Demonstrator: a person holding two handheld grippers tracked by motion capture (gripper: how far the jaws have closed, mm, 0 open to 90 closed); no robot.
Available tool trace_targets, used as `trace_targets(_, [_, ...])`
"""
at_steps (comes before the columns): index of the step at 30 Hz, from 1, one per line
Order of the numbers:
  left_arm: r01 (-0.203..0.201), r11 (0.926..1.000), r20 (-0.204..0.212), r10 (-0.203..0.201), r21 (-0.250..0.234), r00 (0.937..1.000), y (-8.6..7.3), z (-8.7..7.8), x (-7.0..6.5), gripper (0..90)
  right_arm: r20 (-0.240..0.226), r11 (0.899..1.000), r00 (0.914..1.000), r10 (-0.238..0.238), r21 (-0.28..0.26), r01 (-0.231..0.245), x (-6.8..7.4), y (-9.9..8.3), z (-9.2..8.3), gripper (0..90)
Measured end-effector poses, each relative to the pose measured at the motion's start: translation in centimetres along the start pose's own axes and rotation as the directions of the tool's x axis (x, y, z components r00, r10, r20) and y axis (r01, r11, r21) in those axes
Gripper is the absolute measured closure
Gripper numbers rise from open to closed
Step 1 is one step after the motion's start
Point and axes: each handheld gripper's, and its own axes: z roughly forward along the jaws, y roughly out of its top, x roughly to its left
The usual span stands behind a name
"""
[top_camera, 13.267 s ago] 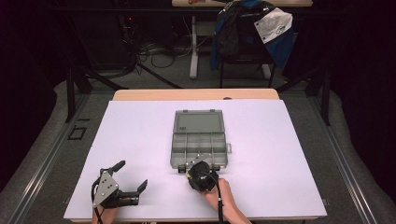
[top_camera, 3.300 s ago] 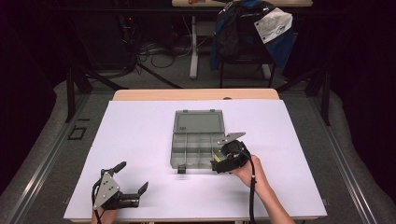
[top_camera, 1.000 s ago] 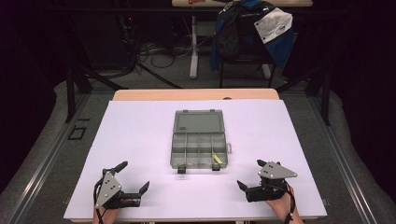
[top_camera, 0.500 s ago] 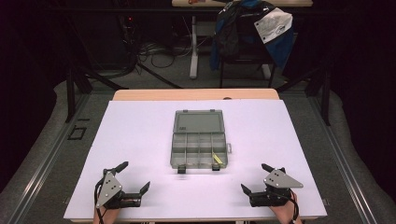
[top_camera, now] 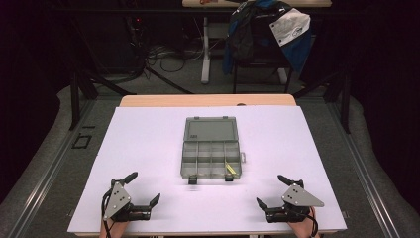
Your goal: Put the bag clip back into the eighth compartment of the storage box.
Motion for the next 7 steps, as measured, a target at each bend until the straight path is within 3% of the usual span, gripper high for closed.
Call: trace_targets(7, [0.004, 1.0000, -0.004, -0.004, -0.001, 1.0000, 0.01, -0.04, 0.15, 0.0, -0.005, 1.000, 0.9998, 0.021, -0.010, -0.021, -0.35, -0.15, -0.40, 0.0])
